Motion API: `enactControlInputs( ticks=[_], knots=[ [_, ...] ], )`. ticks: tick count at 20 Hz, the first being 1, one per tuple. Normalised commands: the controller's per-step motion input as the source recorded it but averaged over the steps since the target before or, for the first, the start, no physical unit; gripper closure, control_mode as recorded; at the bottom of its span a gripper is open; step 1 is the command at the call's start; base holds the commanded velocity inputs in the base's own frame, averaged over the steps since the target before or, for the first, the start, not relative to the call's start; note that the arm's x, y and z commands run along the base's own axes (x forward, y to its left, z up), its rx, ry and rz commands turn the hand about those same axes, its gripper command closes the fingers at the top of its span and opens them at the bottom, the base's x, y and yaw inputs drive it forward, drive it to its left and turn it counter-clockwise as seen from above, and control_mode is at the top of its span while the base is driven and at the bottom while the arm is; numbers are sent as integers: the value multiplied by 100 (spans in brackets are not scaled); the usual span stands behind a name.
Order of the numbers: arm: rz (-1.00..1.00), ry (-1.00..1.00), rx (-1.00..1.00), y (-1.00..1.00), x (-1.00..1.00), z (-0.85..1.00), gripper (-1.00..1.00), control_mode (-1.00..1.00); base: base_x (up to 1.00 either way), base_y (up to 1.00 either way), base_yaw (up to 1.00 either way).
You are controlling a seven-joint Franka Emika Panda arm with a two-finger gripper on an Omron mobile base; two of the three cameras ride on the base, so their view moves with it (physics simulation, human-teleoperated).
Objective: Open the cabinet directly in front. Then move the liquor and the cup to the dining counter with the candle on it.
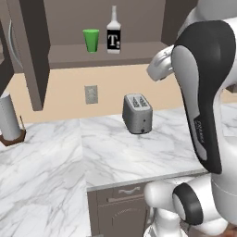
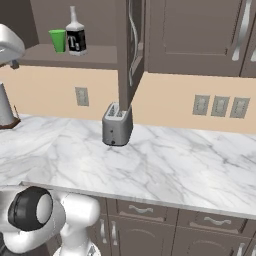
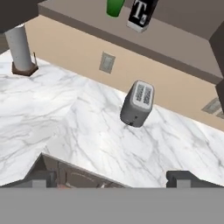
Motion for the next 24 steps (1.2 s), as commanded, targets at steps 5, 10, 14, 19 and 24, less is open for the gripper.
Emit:
enactControlInputs(
  ticks=[5,10,14,19,24],
  knots=[
    [2,-41,14,0,0,-41,-100,-100,0,0,0],
    [1,-37,17,-3,13,-28,-100,-100,0,0,0],
    [0,-15,19,-18,42,0,-100,-100,0,0,0],
    [-1,-3,13,-6,34,17,-100,-100,0,0,0],
    [-9,0,2,0,29,21,-100,-100,0,0,0]
  ],
)
